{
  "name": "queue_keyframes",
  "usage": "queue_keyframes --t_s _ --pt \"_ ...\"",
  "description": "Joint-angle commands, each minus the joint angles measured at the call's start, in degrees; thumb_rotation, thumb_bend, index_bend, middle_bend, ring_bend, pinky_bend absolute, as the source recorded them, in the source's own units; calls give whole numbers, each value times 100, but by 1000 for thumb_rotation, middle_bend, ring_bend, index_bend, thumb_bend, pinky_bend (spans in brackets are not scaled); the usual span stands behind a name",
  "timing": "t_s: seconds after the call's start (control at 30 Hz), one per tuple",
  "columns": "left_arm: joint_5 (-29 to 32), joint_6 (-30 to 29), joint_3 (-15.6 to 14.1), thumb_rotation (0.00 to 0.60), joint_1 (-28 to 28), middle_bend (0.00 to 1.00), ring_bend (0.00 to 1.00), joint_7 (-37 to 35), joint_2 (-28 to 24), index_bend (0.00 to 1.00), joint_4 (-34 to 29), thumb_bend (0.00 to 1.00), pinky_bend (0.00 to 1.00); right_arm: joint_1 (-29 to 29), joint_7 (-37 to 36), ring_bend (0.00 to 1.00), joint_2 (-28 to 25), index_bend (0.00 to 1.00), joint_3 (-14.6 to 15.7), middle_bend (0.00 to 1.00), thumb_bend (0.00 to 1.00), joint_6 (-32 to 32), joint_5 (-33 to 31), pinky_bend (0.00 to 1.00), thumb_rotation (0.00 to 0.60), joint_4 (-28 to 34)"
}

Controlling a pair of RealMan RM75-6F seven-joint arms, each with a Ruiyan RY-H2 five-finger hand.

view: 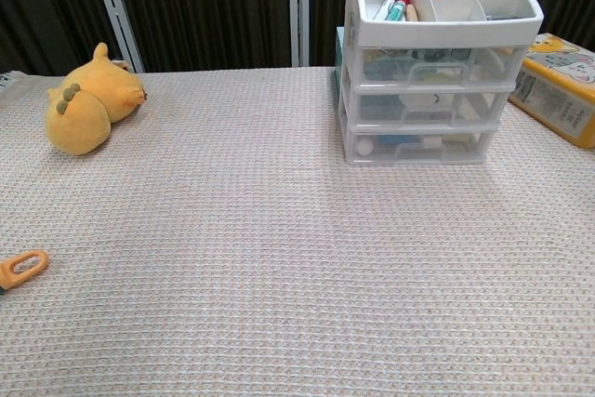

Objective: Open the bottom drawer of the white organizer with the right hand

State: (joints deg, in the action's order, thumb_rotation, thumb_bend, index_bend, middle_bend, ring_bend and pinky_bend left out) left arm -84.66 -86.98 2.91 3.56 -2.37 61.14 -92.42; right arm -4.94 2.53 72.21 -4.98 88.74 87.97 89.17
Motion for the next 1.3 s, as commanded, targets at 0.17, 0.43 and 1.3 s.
queue_keyframes --t_s 0.17,0.43,1.3 --pt "26 -53 38 600 -34 0 0 -149 -15 0 56 70 0 -482 -2633 773 -387 36 -66 754 279 -1663 -805 719 600 1394" --pt "-18 -126 42 600 -69 0 0 -238 -24 0 69 71 0 -1509 -4557 774 -765 51 -603 755 280 -4097 -2139 719 600 1819" --pt "73 -360 198 600 -155 0 0 -265 88 0 174 73 0 -2721 -6096 774 712 207 -1947 741 291 -6993 -4737 716 600 12"
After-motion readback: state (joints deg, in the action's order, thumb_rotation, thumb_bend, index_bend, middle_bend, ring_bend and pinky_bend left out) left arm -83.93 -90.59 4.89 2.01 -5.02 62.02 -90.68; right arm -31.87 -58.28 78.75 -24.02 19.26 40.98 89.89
